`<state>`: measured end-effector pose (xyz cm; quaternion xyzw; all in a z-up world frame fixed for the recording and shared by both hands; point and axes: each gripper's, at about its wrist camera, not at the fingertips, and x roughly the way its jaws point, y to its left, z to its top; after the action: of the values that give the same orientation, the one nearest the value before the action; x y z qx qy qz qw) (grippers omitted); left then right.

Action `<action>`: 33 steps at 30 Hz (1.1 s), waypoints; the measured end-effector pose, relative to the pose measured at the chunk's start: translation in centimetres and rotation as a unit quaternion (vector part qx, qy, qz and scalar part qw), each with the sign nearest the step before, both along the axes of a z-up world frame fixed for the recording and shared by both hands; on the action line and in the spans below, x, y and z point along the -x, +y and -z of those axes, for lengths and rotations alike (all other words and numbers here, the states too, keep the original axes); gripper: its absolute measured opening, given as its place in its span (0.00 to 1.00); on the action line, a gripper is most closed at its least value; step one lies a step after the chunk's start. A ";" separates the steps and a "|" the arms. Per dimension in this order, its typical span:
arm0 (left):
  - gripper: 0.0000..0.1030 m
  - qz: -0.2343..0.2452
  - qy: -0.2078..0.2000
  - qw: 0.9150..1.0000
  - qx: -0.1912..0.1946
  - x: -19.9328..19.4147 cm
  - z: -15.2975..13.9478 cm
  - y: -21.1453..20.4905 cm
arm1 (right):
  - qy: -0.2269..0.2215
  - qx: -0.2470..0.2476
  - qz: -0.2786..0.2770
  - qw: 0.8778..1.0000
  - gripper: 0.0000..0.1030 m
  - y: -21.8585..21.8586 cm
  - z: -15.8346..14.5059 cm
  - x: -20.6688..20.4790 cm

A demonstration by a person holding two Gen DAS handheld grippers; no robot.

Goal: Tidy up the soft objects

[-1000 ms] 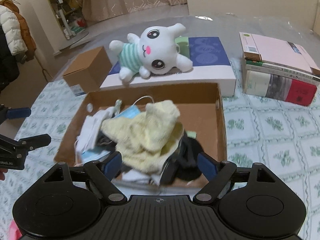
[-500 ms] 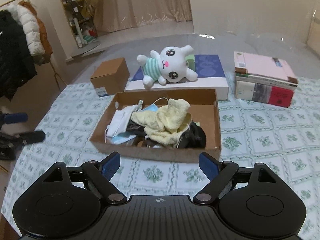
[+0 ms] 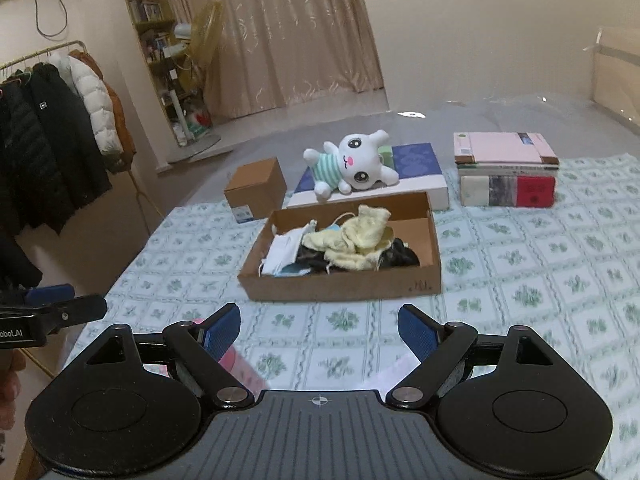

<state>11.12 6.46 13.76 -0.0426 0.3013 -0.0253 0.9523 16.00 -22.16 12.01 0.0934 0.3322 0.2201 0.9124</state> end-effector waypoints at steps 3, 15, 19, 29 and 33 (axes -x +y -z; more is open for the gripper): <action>0.96 -0.012 0.000 1.000 0.013 2.3 0.4 -0.2 | -0.002 0.013 0.001 1.000 0.83 0.1 0.6 2.3; 0.96 -0.059 -0.003 0.998 0.000 9.3 3.1 -1.3 | -0.001 0.008 0.032 0.999 0.83 -1.5 2.5 9.2; 0.96 -0.058 0.014 0.998 -0.003 10.5 4.5 -1.8 | -0.011 0.025 0.033 0.999 0.83 -1.4 3.0 11.4; 0.96 -0.050 0.042 0.998 -0.012 12.2 6.9 -3.7 | 0.006 0.051 0.029 0.998 0.83 -1.4 5.2 13.9; 0.96 -0.050 0.047 0.998 -0.014 12.6 7.6 -4.3 | 0.005 0.051 0.032 0.998 0.83 -1.4 5.3 14.3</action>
<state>-1.44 2.13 6.15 -0.0457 0.3435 0.0284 0.9376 1.68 -23.56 6.71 0.0584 0.3440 0.1734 0.9210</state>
